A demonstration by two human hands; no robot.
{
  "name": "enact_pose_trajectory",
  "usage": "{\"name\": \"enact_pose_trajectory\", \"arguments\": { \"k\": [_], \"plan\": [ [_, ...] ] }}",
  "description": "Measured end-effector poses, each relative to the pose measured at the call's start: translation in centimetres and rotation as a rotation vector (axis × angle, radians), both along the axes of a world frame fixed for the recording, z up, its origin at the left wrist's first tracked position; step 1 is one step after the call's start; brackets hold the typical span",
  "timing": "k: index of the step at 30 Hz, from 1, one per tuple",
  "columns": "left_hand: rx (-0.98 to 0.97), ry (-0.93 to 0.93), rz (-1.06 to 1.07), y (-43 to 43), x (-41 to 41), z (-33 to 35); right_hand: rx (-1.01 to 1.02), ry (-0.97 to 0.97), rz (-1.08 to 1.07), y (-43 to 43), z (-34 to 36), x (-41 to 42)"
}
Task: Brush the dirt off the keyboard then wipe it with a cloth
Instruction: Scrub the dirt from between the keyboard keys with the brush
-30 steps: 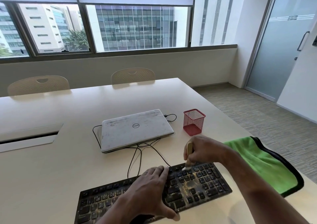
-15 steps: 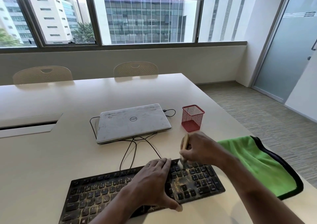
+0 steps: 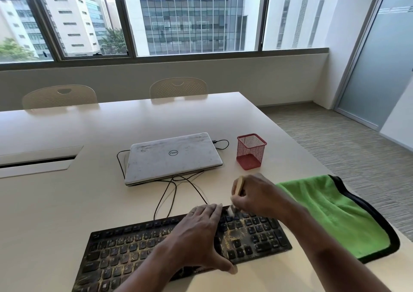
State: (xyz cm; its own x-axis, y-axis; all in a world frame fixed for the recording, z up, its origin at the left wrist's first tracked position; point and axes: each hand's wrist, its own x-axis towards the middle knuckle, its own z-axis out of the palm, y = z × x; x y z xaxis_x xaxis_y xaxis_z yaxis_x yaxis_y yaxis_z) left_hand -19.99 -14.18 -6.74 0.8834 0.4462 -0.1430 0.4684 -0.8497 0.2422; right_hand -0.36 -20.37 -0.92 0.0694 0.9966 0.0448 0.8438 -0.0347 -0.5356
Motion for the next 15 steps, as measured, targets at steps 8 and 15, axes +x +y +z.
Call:
{"name": "enact_pose_trajectory", "arguments": {
  "k": [8,15],
  "plan": [
    [0.011,0.003,-0.027,0.1,1.0,-0.1,0.007,0.033,-0.032,-0.2,0.4,1.1],
    [-0.04,-0.035,0.009,0.3,1.3,-0.5,-0.142,0.008,0.162,0.5,1.3,2.4]
  ]
}}
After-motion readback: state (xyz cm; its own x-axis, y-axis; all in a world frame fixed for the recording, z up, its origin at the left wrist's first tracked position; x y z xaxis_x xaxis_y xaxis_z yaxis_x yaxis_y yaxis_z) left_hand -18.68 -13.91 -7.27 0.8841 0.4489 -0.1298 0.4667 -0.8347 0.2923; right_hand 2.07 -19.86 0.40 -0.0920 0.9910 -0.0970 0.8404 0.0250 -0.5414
